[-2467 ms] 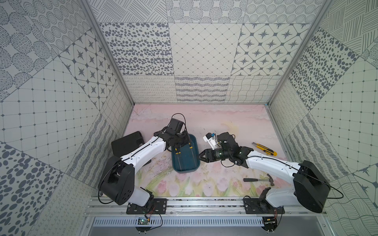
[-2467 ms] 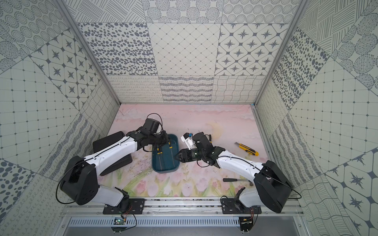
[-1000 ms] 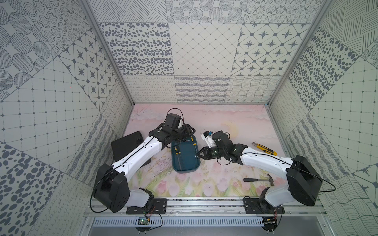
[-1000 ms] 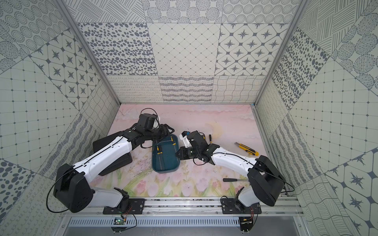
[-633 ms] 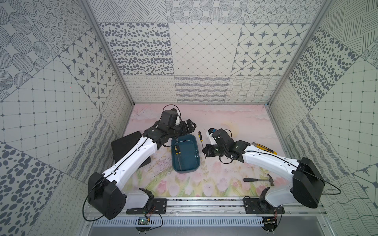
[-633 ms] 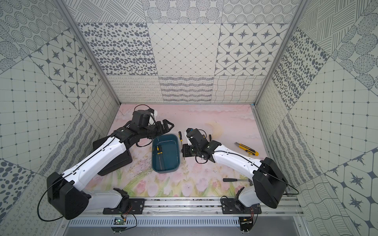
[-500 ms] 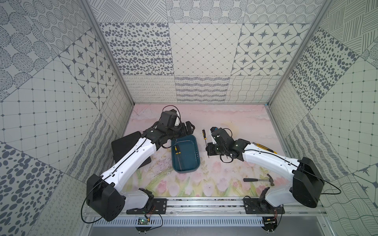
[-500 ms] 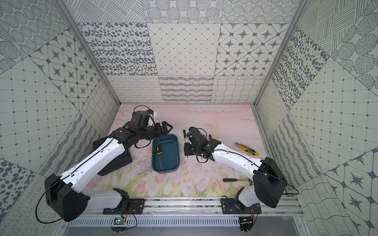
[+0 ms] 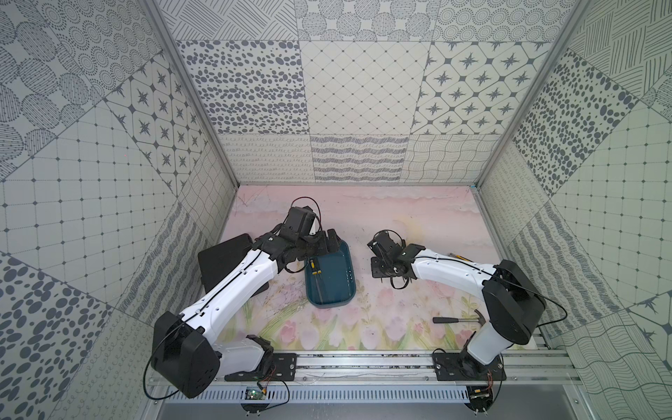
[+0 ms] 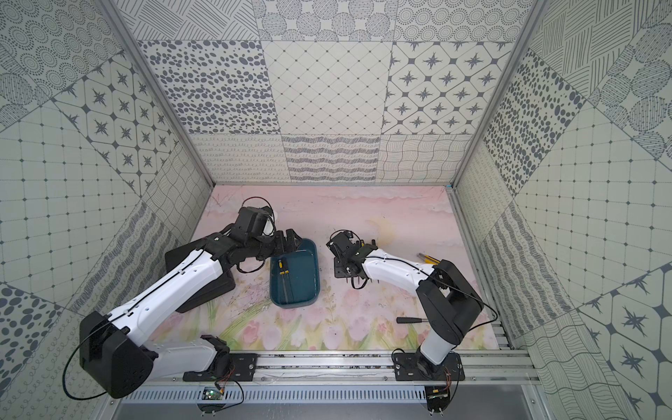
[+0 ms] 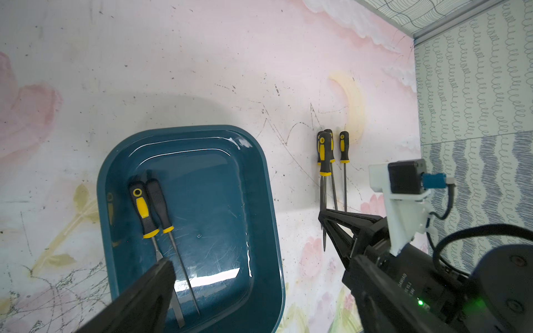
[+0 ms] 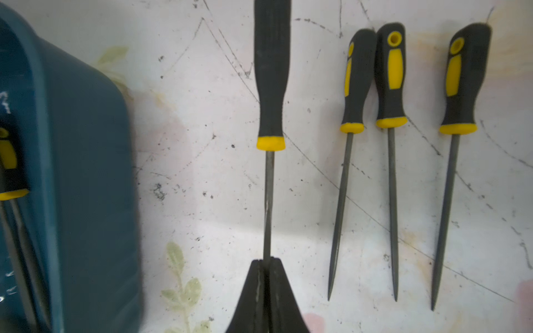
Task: Take the file tool out of the storage box
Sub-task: Place the file tool at the center of the board.
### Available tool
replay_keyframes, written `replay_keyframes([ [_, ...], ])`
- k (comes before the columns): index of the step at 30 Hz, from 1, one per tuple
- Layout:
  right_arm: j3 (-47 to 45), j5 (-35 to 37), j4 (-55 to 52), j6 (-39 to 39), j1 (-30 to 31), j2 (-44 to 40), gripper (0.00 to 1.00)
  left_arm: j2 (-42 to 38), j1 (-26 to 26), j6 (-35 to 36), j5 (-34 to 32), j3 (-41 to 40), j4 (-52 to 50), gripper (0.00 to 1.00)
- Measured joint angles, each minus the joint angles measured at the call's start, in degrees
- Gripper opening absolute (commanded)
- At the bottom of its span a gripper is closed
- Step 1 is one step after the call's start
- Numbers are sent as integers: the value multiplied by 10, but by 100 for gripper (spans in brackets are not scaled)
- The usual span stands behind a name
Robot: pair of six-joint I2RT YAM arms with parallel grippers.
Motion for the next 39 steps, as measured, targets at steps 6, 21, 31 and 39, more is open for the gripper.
replay_keyframes([
  [6, 0, 1, 3, -2, -28, 26, 0, -5, 0, 3, -8, -6, -2, 99],
  [21, 3, -8, 21, -3, -44, 67, 0, -3, 0, 4, -14, -20, -2, 99],
  [31, 7, -7, 24, -4, -41, 71, 6, 17, 0, 4, -24, -23, -2, 99],
  [39, 14, -3, 23, -12, -38, 80, 12, 68, 0, 4, -42, -15, -6, 98],
])
